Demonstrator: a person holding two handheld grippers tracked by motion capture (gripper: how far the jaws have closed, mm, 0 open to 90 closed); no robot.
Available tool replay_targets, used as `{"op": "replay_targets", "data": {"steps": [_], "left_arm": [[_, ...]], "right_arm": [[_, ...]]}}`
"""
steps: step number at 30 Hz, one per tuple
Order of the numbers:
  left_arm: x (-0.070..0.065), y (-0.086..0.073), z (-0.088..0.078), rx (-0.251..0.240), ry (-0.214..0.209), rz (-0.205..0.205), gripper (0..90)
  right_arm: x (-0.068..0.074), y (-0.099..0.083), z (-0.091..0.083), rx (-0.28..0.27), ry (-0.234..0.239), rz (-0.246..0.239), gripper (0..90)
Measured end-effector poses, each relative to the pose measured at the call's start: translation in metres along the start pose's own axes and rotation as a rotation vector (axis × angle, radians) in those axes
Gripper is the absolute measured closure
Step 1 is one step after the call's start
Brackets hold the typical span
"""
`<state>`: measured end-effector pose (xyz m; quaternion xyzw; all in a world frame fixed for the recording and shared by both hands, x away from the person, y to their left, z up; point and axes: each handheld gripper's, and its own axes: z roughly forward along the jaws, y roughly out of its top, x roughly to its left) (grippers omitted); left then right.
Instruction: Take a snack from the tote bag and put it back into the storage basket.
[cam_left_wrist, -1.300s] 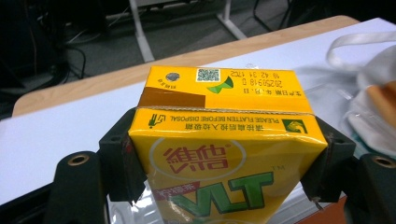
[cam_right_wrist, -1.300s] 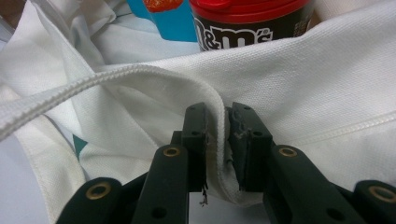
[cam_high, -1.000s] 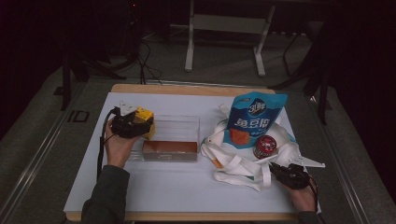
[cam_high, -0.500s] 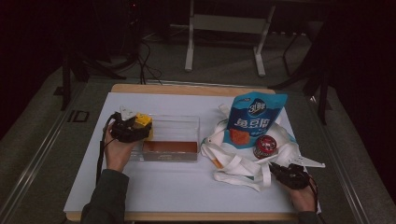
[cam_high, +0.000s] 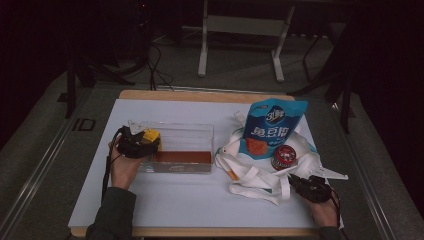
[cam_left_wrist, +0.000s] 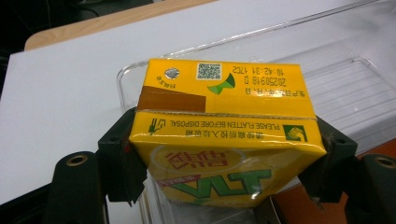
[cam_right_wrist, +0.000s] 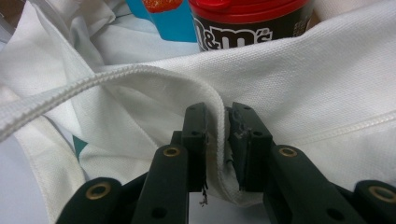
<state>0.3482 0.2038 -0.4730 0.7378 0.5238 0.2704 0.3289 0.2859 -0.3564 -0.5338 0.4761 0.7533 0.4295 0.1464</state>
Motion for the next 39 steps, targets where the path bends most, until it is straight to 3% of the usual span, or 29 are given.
{"op": "replay_targets", "data": {"steps": [12,16,24,30,33,39], "left_arm": [[-0.001,-0.003,-0.008,0.035,0.008,-0.033,26.1],[-0.003,-0.006,-0.012,0.037,0.021,-0.011,25.0],[-0.003,-0.010,-0.019,0.044,0.022,-0.015,24.9],[-0.002,-0.013,-0.021,0.031,0.014,-0.017,24.7],[-0.003,-0.014,-0.023,0.012,0.015,-0.004,18.2],[-0.003,-0.013,-0.026,-0.015,0.006,0.013,15.5]], "right_arm": [[0.000,0.000,0.000,-0.001,0.000,0.002,75.9],[0.000,0.000,0.000,-0.001,-0.001,0.002,75.8],[0.000,0.000,0.000,-0.001,0.000,0.003,75.8],[0.000,0.000,0.000,-0.002,-0.001,0.002,75.8],[0.000,0.000,0.000,-0.002,0.000,0.003,75.7],[0.000,0.000,0.000,-0.003,0.001,0.004,75.7]]}}
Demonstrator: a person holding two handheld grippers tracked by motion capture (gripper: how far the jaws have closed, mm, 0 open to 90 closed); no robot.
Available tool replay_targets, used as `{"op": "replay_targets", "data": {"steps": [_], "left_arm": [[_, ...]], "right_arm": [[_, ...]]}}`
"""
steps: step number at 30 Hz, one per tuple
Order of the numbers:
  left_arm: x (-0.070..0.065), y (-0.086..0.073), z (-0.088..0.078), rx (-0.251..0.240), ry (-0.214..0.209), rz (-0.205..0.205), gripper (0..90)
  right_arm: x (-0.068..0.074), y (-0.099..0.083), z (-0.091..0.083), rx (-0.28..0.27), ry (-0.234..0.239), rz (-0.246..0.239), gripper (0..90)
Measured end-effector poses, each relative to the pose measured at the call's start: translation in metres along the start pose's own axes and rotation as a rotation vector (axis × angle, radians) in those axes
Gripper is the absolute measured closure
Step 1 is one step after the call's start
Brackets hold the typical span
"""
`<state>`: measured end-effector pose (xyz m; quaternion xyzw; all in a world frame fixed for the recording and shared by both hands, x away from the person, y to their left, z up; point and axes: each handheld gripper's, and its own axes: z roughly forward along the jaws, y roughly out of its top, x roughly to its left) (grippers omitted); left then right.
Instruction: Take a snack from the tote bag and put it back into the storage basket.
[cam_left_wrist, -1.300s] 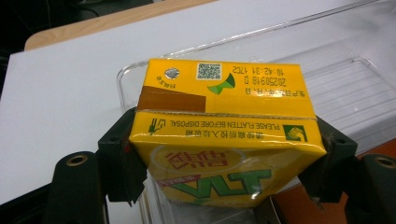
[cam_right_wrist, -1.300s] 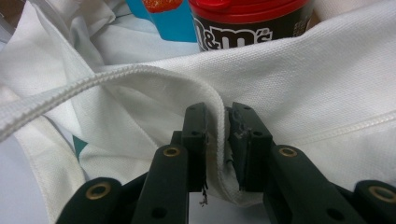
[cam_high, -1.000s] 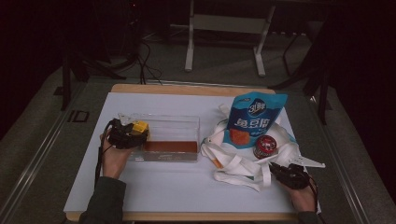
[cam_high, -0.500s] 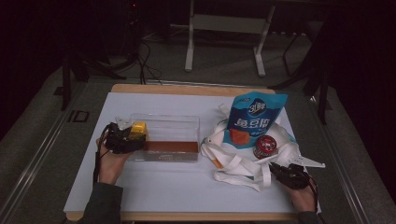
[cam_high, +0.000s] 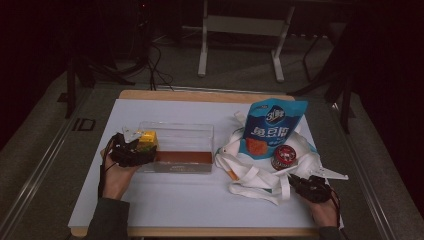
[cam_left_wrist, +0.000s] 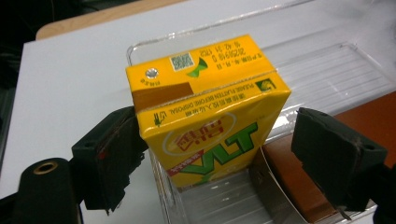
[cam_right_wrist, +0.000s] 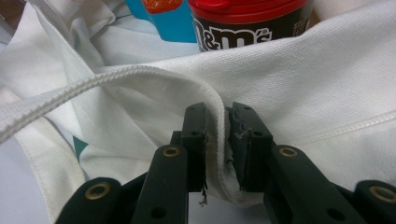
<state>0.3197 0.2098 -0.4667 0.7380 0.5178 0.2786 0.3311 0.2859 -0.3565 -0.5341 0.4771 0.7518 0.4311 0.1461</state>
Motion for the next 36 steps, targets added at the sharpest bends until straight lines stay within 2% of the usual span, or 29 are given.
{"op": "replay_targets", "data": {"steps": [3,8,10,16,19,21,22,32,36], "left_arm": [[0.003,0.001,-0.003,-0.029,-0.016,-0.015,14.5],[0.004,0.005,-0.009,-0.054,-0.029,-0.014,14.5],[0.004,0.007,-0.011,-0.060,-0.031,-0.019,11.4],[0.001,0.012,-0.017,-0.080,-0.050,-0.003,12.0],[0.001,0.015,-0.018,-0.090,-0.075,-0.012,11.6],[0.001,0.015,-0.018,-0.090,-0.075,-0.012,11.6],[-0.002,0.017,-0.018,-0.092,-0.083,-0.001,11.8],[-0.009,0.020,-0.017,-0.118,-0.114,0.009,13.9],[-0.016,0.021,-0.018,-0.148,-0.140,0.008,14.4]], "right_arm": [[0.000,0.000,0.000,0.000,-0.002,-0.001,75.7],[0.000,0.000,0.000,0.000,-0.001,0.000,75.7],[0.000,0.000,0.000,-0.001,-0.002,-0.001,75.7],[0.000,0.000,0.000,-0.001,-0.003,0.001,75.6],[0.000,0.000,0.000,0.000,-0.003,0.002,75.6],[0.000,0.000,0.000,-0.001,-0.002,0.003,75.6],[0.000,0.000,0.000,-0.001,-0.003,0.004,75.6],[0.000,0.000,0.000,-0.002,0.005,0.010,75.0],[0.000,0.000,0.000,-0.001,0.002,0.006,75.0]]}}
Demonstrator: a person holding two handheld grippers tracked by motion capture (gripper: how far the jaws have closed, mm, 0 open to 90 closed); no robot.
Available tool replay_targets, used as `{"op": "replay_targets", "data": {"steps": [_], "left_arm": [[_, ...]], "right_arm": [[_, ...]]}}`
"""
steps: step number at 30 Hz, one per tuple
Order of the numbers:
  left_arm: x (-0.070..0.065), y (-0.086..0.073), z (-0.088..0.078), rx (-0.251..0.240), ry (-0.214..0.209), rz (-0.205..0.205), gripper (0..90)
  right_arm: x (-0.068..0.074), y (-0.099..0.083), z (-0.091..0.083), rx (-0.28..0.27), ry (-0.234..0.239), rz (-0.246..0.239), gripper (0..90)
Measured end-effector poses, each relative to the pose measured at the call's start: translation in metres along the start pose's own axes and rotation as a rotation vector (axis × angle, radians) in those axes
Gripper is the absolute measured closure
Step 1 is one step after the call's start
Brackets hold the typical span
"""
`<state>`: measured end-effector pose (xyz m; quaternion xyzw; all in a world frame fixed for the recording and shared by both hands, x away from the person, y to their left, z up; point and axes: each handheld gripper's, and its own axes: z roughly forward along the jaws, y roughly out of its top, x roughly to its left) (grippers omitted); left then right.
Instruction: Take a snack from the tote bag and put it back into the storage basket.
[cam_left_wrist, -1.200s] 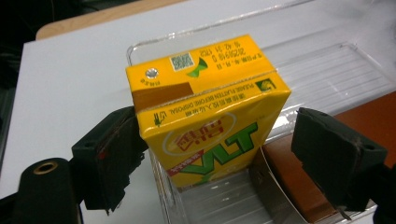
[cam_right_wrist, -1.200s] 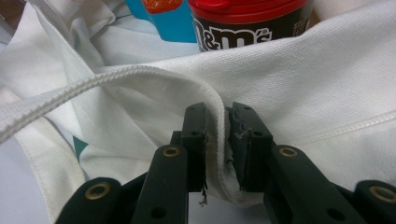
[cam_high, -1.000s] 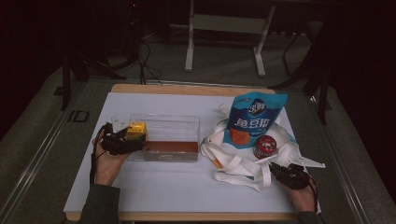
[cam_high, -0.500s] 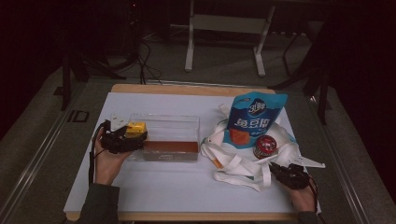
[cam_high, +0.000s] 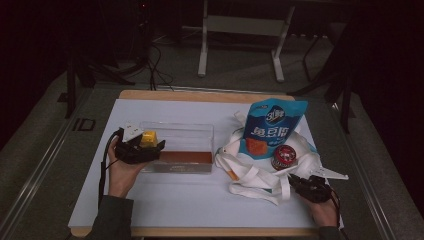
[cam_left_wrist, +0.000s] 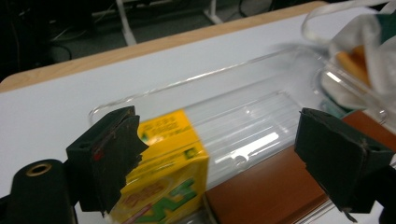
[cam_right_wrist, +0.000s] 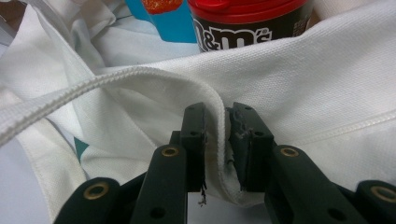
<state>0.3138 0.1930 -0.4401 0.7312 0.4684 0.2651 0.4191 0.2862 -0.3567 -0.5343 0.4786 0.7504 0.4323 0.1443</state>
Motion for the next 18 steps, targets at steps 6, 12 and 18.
{"op": "replay_targets", "data": {"steps": [6,12,18], "left_arm": [[-0.011,0.002,0.001,-0.011,-0.027,0.026,14.4],[-0.020,-0.001,0.004,-0.014,-0.116,0.035,16.6],[-0.031,-0.003,0.007,-0.025,-0.146,0.074,23.5]], "right_arm": [[0.001,0.000,0.000,0.001,-0.002,0.000,75.0],[0.000,0.000,0.000,0.003,-0.003,-0.002,75.1],[0.000,0.000,0.000,0.006,-0.003,0.000,75.2]]}}
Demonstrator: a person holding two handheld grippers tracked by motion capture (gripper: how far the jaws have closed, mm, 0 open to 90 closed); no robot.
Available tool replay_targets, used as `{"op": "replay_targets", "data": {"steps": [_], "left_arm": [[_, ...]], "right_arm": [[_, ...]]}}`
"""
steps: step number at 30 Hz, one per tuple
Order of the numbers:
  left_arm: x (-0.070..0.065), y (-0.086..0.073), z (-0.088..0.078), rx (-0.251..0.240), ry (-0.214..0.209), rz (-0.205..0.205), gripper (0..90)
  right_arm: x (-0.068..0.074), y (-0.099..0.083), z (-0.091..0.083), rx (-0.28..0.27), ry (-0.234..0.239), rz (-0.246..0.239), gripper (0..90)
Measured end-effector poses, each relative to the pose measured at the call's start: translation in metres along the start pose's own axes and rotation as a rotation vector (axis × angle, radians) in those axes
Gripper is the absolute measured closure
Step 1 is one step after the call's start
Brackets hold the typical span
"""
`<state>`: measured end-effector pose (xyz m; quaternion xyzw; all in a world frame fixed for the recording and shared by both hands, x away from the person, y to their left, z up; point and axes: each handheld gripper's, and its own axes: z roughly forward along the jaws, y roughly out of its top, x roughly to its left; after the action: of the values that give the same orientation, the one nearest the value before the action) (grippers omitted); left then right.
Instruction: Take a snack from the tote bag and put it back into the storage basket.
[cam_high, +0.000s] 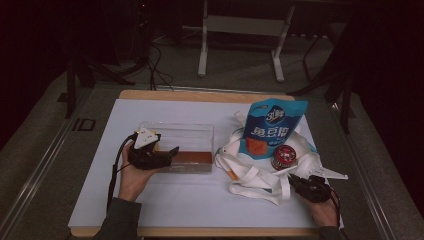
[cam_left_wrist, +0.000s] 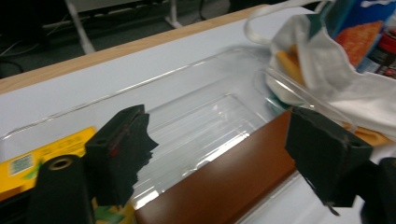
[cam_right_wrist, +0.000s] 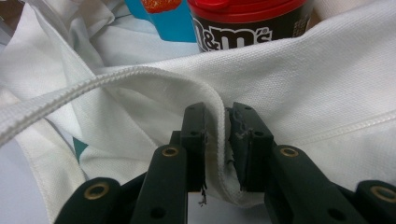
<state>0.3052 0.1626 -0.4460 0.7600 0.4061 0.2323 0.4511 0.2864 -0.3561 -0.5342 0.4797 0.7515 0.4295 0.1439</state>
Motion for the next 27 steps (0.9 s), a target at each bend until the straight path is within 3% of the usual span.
{"op": "replay_targets", "data": {"steps": [3,4,7,14,22,27], "left_arm": [[-0.005,0.000,0.002,0.006,-0.004,0.033,33.2],[-0.010,-0.001,0.005,0.012,0.006,0.072,35.9],[-0.016,-0.003,0.008,0.020,-0.016,0.088,39.9],[-0.020,-0.004,0.011,0.004,-0.121,0.084,46.4],[-0.025,-0.005,0.010,0.005,-0.145,0.113,48.9],[-0.023,-0.009,0.009,0.010,-0.157,0.104,50.7]], "right_arm": [[0.000,0.000,0.000,0.001,0.000,0.002,75.2],[0.000,0.000,0.000,0.002,-0.001,0.002,75.2],[0.000,0.000,0.000,0.001,-0.002,0.001,75.2],[-0.001,0.002,-0.002,-0.005,0.010,0.010,74.9],[0.004,0.011,-0.009,0.000,-0.008,-0.028,70.3],[0.006,0.017,-0.017,-0.014,-0.013,-0.031,66.1]]}}
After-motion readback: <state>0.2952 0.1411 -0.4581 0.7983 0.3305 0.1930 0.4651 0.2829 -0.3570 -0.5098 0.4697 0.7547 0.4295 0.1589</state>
